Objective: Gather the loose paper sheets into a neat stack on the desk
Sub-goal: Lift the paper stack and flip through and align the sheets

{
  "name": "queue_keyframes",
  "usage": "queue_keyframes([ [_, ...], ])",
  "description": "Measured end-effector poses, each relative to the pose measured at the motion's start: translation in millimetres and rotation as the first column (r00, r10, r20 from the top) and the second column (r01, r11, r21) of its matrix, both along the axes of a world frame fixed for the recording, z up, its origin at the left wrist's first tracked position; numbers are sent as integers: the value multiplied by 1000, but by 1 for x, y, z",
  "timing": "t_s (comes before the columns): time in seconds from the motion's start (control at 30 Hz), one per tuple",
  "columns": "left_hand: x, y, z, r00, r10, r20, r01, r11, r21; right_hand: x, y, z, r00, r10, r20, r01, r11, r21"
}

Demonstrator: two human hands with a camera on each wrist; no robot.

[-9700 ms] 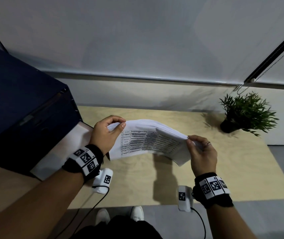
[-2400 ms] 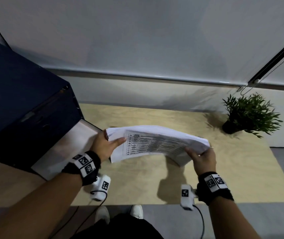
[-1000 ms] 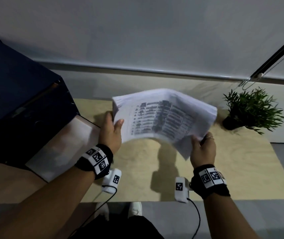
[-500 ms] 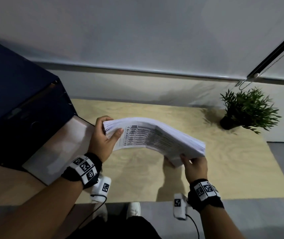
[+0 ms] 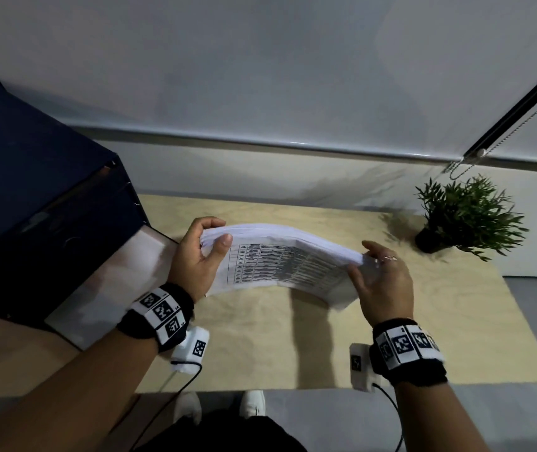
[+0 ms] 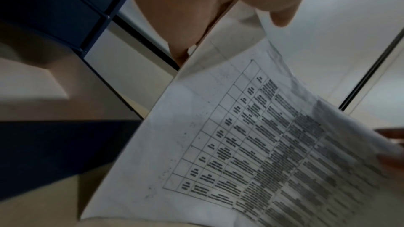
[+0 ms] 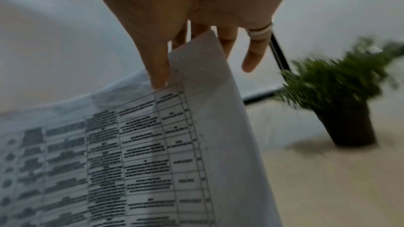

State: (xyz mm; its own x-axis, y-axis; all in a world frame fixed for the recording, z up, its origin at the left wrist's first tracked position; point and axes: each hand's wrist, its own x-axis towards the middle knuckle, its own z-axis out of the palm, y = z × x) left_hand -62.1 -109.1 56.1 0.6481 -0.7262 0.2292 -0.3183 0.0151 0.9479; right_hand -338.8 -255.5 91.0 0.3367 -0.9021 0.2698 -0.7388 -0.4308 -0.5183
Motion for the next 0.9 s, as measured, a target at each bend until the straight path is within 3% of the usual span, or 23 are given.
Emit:
queue_keyframes([
  [0.07,2,1,-3,999,0,34,-2,999,47,15,1,9,967,25,-254,-59,990,-127],
  [0.13,4,0,-5,999,14,51,-18,997,73,41,4,14,918,108,-382,-177,972,-152],
  [0.27,1,-2,2,996,34,80,-42,994,104,104,15,26,837,311,-450,-394,914,-100],
  [0.37,7,-1,10,997,53,59,-59,993,107,120,15,37,803,385,-456,-410,911,46],
  [0.43,15,1,13,998,66,-16,-65,995,77,106,5,50,877,345,-333,-351,935,46],
  [0.5,28,9,13,985,165,44,-166,986,27,91,-8,59,944,305,-125,-307,952,9],
  [0.57,33,17,15,959,260,116,-259,966,-19,80,-17,62,945,280,169,-297,951,83],
  [0.6,32,17,17,967,241,83,-239,970,-32,77,-18,61,911,258,322,-318,936,149],
  [0.67,25,9,27,982,38,-185,-53,995,-81,76,-19,49,820,147,554,-344,899,270],
  [0.73,19,-6,35,889,-122,-441,58,986,-154,78,-16,35,774,85,628,-351,882,313],
  [0.8,14,-15,48,922,-54,-384,19,995,-95,80,-11,26,740,54,671,-356,877,322],
  [0.9,3,-19,54,973,179,-146,-192,978,-78,81,5,24,712,34,702,-317,907,277],
])
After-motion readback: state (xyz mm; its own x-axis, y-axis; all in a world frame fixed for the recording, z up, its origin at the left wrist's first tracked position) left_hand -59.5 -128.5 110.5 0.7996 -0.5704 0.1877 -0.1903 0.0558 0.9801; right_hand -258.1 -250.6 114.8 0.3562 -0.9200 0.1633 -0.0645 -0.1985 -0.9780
